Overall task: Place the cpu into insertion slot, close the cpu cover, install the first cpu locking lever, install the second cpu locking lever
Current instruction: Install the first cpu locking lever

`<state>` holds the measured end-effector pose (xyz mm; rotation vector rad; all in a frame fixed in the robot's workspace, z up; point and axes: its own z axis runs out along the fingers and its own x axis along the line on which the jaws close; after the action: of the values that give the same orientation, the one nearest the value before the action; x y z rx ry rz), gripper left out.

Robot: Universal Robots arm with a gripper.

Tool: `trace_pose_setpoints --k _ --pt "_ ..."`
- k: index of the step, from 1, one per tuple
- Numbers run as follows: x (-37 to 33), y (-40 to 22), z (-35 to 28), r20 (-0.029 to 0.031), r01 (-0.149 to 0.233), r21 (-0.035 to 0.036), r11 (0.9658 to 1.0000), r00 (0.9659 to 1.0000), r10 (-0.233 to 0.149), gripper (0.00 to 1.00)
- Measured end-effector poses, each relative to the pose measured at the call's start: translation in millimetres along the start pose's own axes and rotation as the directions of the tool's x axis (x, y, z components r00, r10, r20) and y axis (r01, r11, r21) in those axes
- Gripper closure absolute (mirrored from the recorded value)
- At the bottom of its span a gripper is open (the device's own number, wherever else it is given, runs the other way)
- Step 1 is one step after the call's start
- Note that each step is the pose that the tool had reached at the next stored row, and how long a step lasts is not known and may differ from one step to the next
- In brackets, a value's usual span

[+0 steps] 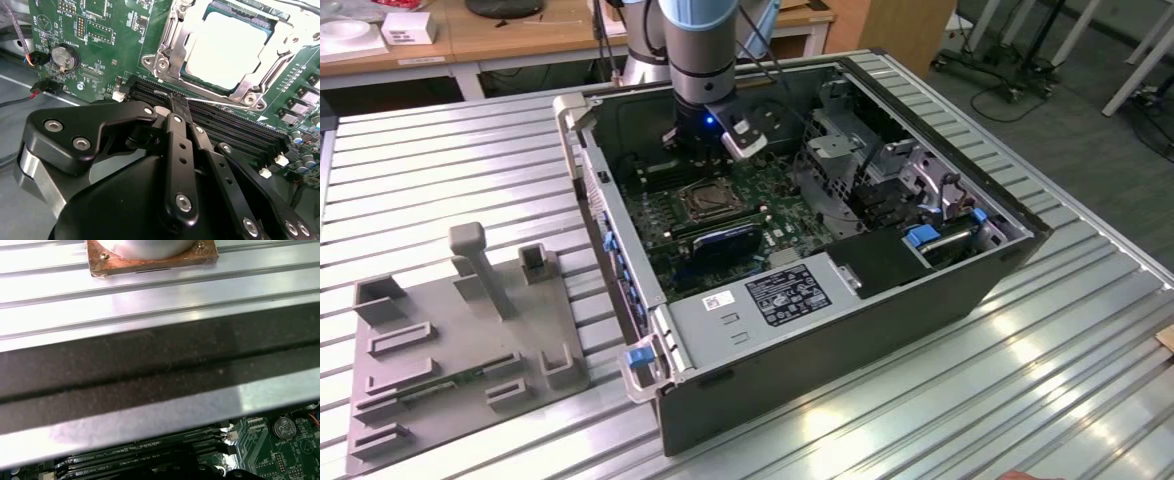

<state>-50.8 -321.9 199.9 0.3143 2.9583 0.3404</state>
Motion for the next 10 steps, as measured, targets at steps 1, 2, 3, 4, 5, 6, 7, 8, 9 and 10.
trace_pose_setpoints --k 1,2,3,4,5,6,7,8,9,10 --pt "0.0 0.0 0.2 0.0013 -0.005 0.0012 1.0 1.0 0.005 0.89" --pt "0.1 -0.1 0.3 0.0031 -0.011 0.0031 0.9999 0.9999 0.011 0.89" --pt "0.1 -0.1 0.4 0.005 -0.018 0.0051 0.9998 0.9998 0.018 0.89" --pt "0.1 -0.2 0.5 0.0073 -0.026 0.007 0.9996 0.9996 0.026 0.89" --pt "0.1 -0.2 0.7 0.0094 -0.033 0.0088 0.9994 0.9994 0.033 0.89" --pt "0.1 -0.3 0.8 0.0114 -0.04 0.0106 0.9991 0.9991 0.04 0.89" --pt "0.1 -0.3 1.0 0.0133 -0.047 0.0122 0.9988 0.9988 0.047 0.89" --pt "0.2 -0.3 1.2 0.0152 -0.053 0.0139 0.9985 0.9985 0.053 0.89" --pt "0.2 -0.4 1.3 0.017 -0.059 0.0155 0.9981 0.9981 0.059 0.89" --pt "0.2 -0.4 1.5 0.0189 -0.065 0.0175 0.9977 0.9977 0.065 0.89"
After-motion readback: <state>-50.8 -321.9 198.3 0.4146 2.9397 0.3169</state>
